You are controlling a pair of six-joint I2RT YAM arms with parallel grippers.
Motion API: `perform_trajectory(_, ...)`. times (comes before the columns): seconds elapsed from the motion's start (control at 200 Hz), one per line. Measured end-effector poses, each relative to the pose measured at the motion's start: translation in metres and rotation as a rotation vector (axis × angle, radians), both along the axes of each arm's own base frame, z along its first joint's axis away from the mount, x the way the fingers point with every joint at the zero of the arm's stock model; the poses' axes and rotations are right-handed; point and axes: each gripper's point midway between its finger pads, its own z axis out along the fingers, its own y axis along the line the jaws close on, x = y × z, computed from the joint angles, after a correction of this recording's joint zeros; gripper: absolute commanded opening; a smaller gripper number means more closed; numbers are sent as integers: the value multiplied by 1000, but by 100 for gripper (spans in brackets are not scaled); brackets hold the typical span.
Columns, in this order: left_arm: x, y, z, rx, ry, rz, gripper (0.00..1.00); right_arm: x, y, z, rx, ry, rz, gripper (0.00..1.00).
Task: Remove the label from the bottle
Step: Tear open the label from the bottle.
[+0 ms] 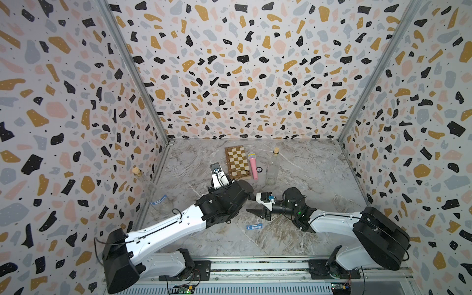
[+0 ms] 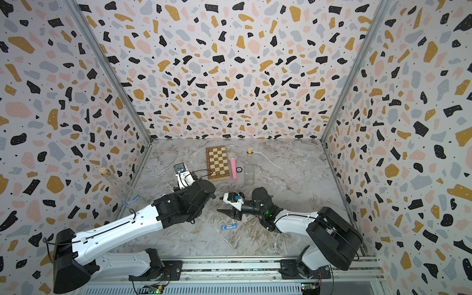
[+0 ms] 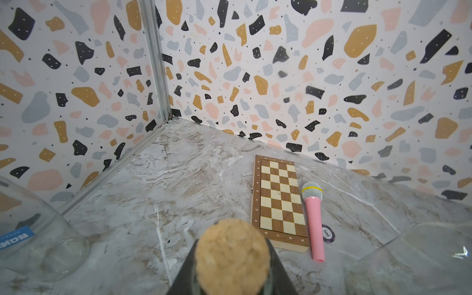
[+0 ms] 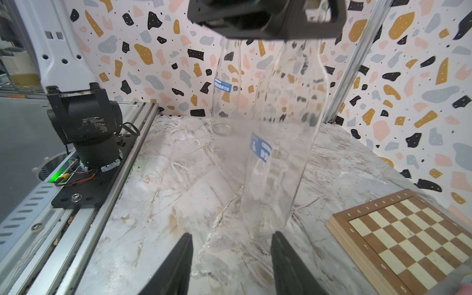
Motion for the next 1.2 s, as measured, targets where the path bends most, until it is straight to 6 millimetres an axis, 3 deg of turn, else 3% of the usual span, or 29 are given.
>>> perform_trajectory(0.135,0,4,2,-45,-20,65,0,5,4,-4,8,10,23,51)
perform_trajectory(0.456,-3,12,-19,-11,15,151,0,13,3,-10,26,24,37,52)
perform_trajectory(1.201,-7,19,-23,23,50,219,0,27,23,-9,86,32,76,53)
